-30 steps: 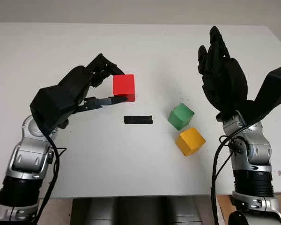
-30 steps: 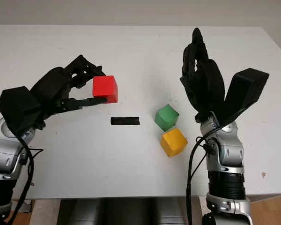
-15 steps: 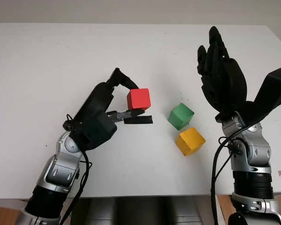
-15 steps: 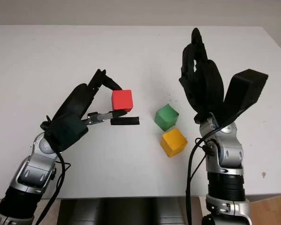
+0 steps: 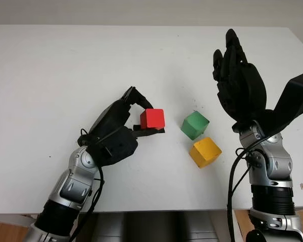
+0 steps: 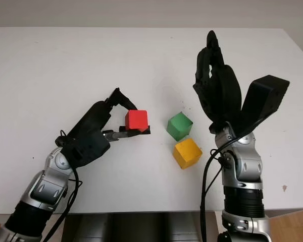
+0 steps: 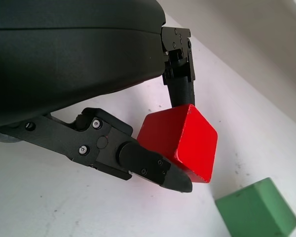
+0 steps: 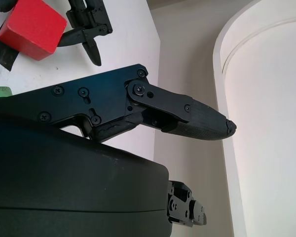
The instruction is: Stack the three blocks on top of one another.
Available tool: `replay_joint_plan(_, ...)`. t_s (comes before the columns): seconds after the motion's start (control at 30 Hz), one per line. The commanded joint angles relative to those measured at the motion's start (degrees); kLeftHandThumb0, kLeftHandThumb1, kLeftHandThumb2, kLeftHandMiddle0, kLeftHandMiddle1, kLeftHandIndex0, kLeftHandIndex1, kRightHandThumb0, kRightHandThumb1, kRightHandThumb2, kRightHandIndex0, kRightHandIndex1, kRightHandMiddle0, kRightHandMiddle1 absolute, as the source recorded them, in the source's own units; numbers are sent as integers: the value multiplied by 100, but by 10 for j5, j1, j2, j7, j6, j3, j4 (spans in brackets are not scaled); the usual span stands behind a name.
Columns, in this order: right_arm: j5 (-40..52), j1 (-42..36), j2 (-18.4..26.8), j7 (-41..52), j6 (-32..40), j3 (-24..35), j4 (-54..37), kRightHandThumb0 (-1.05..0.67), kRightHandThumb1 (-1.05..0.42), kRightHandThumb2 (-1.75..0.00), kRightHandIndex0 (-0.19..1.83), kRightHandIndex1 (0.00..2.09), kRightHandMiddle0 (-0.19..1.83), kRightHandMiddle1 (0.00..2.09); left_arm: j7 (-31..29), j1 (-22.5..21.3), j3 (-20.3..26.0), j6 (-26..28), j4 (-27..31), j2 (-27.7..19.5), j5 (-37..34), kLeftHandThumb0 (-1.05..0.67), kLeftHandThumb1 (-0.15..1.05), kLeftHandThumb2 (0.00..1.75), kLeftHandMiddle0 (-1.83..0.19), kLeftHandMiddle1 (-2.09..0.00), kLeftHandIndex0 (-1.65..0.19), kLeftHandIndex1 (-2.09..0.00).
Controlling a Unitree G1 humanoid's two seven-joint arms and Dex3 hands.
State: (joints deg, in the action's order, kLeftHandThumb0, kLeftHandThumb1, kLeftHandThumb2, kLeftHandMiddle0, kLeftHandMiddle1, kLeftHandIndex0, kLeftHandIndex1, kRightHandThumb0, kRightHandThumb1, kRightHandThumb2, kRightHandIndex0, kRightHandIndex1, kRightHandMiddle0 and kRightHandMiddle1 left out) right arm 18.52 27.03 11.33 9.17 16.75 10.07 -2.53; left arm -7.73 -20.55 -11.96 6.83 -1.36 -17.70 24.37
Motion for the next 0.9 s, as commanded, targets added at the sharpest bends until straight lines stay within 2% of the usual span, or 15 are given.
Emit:
replay_joint_plan(0.0, 3, -4, -1, 0, 2, 5, -11, -66, -105, -73, -19, 0, -19, 0, 0, -14, -8, -4, -9, -1, 10, -40, 105, 17, 11, -5, -2, -207)
replay_joint_plan(0.33, 6, -6, -1, -1, 4, 7, -16, -66, -105, -73, -19, 0, -19, 0, 5, -31, -21, -6, -53, -6, 51, -39, 105, 13, 10, -6, -6, -198)
replay_joint_plan(0.67, 7, -7, -1, -1, 5, 8, -18, -66, -105, -72, -19, 0, -19, 0, 8, -34, -22, -13, -66, -10, 64, -39, 105, 15, 10, -5, -4, -184)
replay_joint_plan(0.7, 7, -7, -1, -1, 4, 9, -17, -66, -105, -72, -19, 0, -19, 0, 4, -35, -22, -11, -65, -11, 63, -41, 105, 15, 12, -5, 0, -177)
replay_joint_plan(0.77, 4, -8, 0, -1, 2, 7, -17, -66, -105, -72, -19, 0, -19, 0, -6, -34, -22, -8, -59, -16, 63, -45, 105, 13, 17, -4, 11, -147)
replay_joint_plan(0.87, 4, -8, 1, 0, 4, 8, -18, -66, -105, -72, -19, 0, -19, 0, -17, -33, -24, -10, -52, -24, 65, -51, 105, 11, 19, -1, 14, -92)
